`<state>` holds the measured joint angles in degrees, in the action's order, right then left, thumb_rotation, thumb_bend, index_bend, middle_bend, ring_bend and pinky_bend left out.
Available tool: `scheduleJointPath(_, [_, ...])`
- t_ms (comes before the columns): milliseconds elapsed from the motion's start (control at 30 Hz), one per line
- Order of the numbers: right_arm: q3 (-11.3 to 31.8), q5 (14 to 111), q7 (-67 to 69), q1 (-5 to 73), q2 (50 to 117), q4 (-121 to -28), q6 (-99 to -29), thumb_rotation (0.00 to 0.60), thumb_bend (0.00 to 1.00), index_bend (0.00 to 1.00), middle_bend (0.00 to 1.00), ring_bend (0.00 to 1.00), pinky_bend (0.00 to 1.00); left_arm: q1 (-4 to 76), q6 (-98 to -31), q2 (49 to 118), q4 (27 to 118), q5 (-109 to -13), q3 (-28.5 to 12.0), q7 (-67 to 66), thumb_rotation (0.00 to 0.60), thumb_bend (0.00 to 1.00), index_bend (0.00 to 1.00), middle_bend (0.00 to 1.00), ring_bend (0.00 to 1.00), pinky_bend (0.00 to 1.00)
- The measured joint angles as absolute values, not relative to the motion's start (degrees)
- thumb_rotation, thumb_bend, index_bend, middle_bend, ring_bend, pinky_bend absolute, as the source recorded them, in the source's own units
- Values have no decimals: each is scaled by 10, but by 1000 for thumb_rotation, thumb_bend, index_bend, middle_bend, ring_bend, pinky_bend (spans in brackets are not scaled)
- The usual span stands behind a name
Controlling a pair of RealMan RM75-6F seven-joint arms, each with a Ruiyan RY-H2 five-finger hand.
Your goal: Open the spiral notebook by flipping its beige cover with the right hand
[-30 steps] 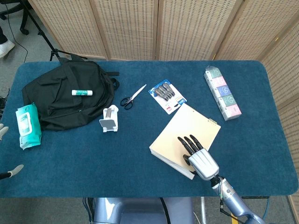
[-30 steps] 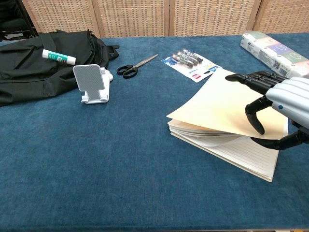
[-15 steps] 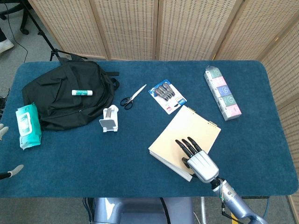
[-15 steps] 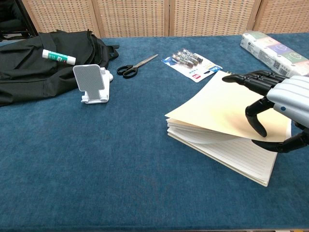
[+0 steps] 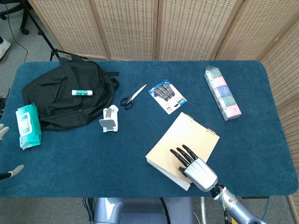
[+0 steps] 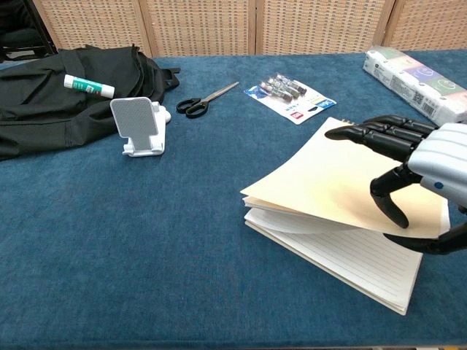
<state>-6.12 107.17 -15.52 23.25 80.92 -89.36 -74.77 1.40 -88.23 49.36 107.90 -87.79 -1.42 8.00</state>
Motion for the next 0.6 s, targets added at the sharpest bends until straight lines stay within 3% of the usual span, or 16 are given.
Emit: scheduleJointPath(600, [-94,1139,-182,243,781,-924,-738,600,1000,674,28,0,0,14,-882,496,1080,-877,-14,73,600,0,0,0,0,0])
